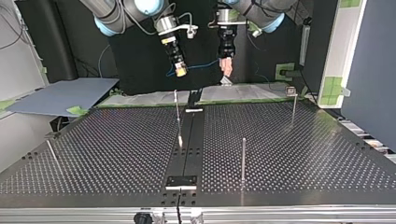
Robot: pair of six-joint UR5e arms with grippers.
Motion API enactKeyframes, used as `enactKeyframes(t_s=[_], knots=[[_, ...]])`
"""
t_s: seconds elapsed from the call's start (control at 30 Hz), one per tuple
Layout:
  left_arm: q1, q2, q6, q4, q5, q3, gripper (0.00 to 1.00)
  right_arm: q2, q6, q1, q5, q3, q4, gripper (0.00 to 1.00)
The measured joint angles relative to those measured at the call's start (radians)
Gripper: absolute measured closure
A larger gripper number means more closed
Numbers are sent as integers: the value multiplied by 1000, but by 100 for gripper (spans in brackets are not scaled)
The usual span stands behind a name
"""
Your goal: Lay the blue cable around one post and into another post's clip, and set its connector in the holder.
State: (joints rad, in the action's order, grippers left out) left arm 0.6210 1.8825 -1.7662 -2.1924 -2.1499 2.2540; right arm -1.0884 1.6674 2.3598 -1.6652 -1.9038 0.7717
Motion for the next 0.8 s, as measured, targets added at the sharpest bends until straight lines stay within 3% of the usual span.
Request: enactKeyframes(t_s=[0.6, 0.8], knots=[[-49, -152, -11, -152, -9, -152, 0, -153, 6, -44, 0, 152, -152, 100], [-66, -201, -13, -201, -11, -201, 0, -201, 4, -60, 18, 201, -201, 100]])
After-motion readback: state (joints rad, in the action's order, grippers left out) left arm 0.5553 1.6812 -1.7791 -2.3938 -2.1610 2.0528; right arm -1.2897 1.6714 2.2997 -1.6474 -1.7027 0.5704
